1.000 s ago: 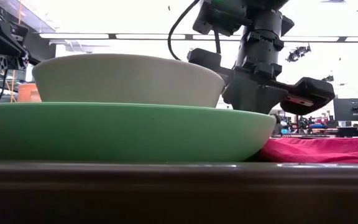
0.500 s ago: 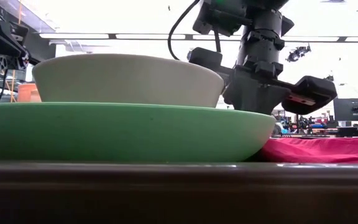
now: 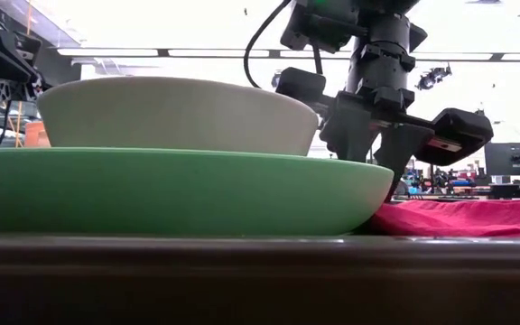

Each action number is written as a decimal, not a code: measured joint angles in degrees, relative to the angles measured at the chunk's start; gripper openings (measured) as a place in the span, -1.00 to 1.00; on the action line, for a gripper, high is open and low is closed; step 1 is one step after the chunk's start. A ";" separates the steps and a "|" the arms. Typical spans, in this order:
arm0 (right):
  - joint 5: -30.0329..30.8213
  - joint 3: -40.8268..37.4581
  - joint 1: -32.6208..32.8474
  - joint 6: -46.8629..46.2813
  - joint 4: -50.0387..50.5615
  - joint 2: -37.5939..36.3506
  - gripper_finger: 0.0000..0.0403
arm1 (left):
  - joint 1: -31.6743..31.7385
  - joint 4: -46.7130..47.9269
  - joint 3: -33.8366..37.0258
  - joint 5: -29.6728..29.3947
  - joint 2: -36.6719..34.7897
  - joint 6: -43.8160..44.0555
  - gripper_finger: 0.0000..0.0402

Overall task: Set up tray
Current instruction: Put the red napkin on the black serving tray to the right of the green plate, then put the yellow knife on the red napkin

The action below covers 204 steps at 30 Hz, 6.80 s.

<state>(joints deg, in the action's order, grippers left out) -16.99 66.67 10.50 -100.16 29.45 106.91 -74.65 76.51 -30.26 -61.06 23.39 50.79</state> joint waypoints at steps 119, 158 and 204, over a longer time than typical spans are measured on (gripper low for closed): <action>31.68 -0.02 -21.09 25.49 48.74 -26.77 -0.58 | 0.01 -0.26 0.00 0.00 -0.02 0.70 -0.61; 26.66 -2.90 -51.14 49.68 49.02 -26.75 -0.58 | 0.01 0.13 0.00 0.00 0.00 0.72 -0.61; 22.71 -24.39 -54.80 52.70 22.10 -26.73 -0.08 | 0.00 -0.08 0.00 0.04 -0.01 3.82 -0.61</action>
<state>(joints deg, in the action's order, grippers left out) 5.72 42.28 -44.29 -47.46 51.55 80.18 -74.65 76.42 -30.26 -61.01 23.38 54.61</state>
